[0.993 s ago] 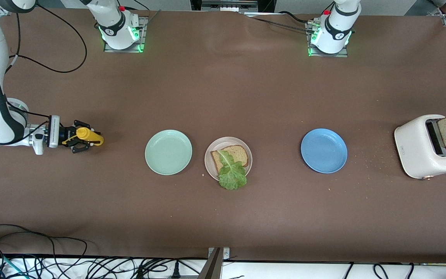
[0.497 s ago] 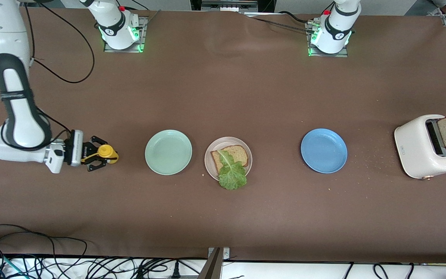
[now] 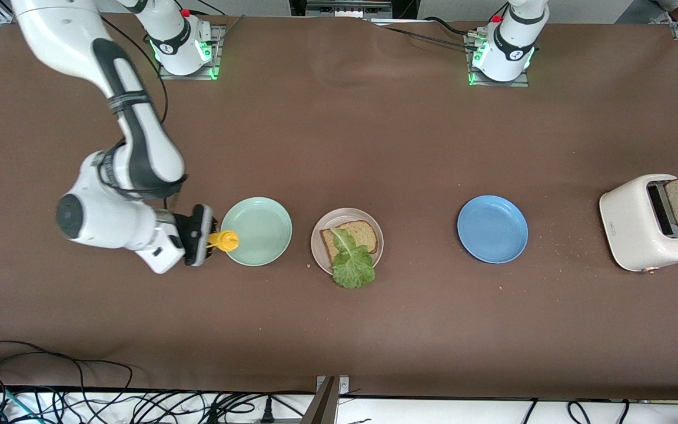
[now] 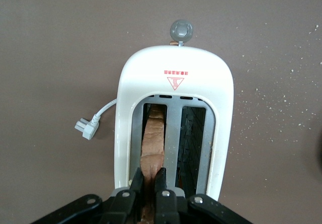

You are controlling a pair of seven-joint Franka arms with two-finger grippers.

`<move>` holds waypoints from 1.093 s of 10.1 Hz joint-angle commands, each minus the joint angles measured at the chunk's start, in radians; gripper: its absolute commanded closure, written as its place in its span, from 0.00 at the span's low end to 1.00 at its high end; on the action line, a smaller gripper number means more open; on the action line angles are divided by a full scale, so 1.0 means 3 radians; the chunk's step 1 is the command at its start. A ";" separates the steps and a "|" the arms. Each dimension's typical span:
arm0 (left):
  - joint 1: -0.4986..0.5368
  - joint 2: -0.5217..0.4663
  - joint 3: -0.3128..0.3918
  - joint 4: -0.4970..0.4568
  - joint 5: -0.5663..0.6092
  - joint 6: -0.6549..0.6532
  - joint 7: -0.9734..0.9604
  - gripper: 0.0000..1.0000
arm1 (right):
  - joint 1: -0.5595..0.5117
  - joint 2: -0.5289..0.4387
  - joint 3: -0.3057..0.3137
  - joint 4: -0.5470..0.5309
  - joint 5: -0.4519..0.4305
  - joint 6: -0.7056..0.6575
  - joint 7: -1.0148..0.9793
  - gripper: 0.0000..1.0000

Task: Make sandwich on beige plate with both arms
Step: 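Carry the yellow bottle with the right gripper over the beige plate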

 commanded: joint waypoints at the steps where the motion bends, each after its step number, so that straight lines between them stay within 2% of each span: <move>1: -0.0031 -0.0046 -0.0023 0.0094 0.0123 -0.0129 -0.0032 1.00 | 0.0326 0.0191 -0.0053 0.0309 -0.0571 -0.0017 0.0812 1.00; 3: -0.0052 -0.0026 -0.0033 0.0349 0.0128 -0.0354 -0.0027 1.00 | 0.0572 0.0278 -0.0053 0.0356 -0.1118 0.0130 0.1370 1.00; 6: -0.0174 0.0005 -0.0033 0.0543 0.0113 -0.0574 -0.0053 1.00 | 0.0910 0.0467 -0.0068 0.0478 -0.1973 0.0157 0.1668 1.00; 9: -0.0287 0.0092 -0.0033 0.0891 0.0072 -0.0835 -0.0068 1.00 | 0.1115 0.0590 -0.0078 0.0489 -0.2586 0.0147 0.1954 1.00; 11: -0.0379 0.0077 -0.0038 0.0907 0.0056 -0.0846 -0.0073 1.00 | 0.1232 0.0687 -0.0078 0.0494 -0.2838 0.0070 0.2149 1.00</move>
